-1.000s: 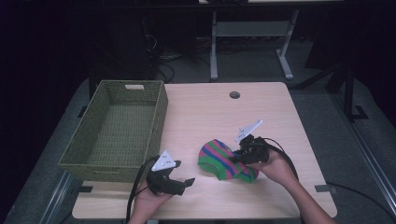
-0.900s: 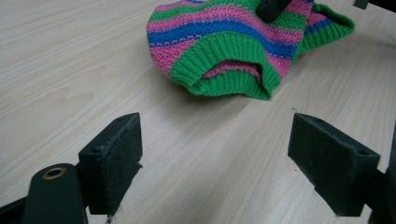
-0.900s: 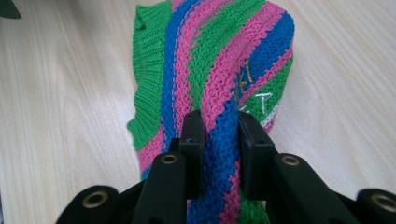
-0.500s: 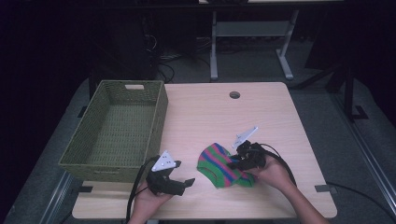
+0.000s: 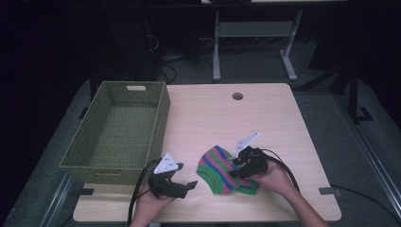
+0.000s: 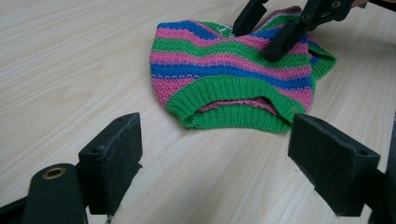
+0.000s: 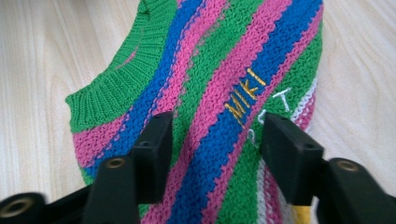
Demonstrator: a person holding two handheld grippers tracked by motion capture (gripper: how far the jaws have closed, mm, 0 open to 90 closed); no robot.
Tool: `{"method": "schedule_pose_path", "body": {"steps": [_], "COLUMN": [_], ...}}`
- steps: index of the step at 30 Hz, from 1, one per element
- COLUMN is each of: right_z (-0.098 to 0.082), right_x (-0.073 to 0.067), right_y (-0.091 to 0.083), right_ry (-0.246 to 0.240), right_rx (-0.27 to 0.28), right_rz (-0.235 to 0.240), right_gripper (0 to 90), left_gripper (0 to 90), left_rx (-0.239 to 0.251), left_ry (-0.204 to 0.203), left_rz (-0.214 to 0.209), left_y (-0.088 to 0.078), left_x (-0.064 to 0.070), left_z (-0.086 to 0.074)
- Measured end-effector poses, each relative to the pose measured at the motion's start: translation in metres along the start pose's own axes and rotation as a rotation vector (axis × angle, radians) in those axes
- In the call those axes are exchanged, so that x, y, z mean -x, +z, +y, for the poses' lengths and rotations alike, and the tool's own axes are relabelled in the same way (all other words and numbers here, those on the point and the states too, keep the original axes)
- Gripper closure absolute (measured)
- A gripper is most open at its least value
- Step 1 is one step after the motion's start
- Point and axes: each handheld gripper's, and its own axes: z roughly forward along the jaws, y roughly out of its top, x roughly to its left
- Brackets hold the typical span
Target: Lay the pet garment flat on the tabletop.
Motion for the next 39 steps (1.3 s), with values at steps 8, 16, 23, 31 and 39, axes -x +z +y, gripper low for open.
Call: {"method": "schedule_pose_path", "body": {"steps": [8, 16, 23, 31, 39], "right_z": [0.0, -0.002, -0.003, -0.004, -0.004], "right_x": [-0.002, -0.006, -0.013, -0.027, -0.036], "right_y": [-0.018, -0.036, -0.047, -0.054, -0.048], "right_ry": [0.035, 0.04, 0.019, -0.038, -0.051], "right_rx": [0.059, 0.09, 0.105, 0.111, 0.093], "right_rz": [-0.008, -0.011, -0.016, -0.012, 0.02], "right_gripper": [34.3, 31.4, 30.2, 30.0, 31.5], "left_gripper": [17.3, 17.3, 17.3, 17.3, 17.3], "left_rx": [-0.005, -0.006, -0.013, -0.008, -0.007], "left_ry": [0.002, 0.001, 0.007, -0.004, -0.001], "left_rz": [-0.003, -0.01, -0.007, -0.006, -0.005], "left_y": [0.001, 0.002, 0.002, 0.002, 0.001], "left_x": [0.001, 0.002, 0.001, 0.001, 0.001], "left_z": [0.0, 0.001, 0.0, 0.0, 0.0]}}
